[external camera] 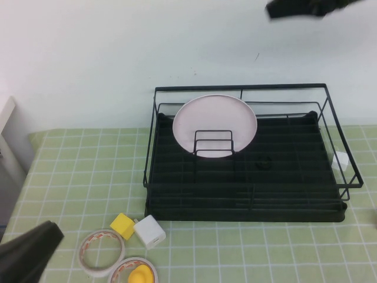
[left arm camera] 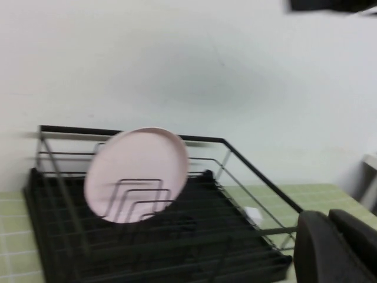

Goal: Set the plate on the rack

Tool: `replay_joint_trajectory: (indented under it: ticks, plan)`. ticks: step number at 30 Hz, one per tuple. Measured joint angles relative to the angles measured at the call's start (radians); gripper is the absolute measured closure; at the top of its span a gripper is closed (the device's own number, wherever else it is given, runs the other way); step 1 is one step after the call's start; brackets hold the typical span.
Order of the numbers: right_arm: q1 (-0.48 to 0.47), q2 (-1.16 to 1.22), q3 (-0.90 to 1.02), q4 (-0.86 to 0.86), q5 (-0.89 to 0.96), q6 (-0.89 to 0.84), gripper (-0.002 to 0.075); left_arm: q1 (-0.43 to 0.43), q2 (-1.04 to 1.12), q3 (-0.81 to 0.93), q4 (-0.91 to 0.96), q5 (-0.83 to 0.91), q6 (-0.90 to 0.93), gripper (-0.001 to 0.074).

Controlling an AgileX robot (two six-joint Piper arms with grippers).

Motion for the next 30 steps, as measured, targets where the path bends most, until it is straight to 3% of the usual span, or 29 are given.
replay_joint_trajectory:
  ticks: [5, 11, 21, 30]
  plan:
    - [0.000, -0.207, 0.107, -0.005, 0.011, 0.022, 0.0718, 0.000, 0.000, 0.000, -0.006, -0.069, 0.020, 0.0736]
    - [0.000, -0.519, 0.459, 0.017, 0.005, -0.084, 0.0718, 0.000, 0.000, 0.000, -0.009, -0.098, 0.044, 0.0736]
    - [0.000, -1.092, 1.023, 0.062, -0.282, -0.228, 0.0718, 0.000, 0.000, 0.000, -0.010, -0.104, 0.046, 0.0736]
    - [0.000, -1.556, 1.326, 0.068, -0.479, -0.249, 0.0720, 0.000, 0.000, 0.000, -0.013, -0.104, 0.046, 0.0736]
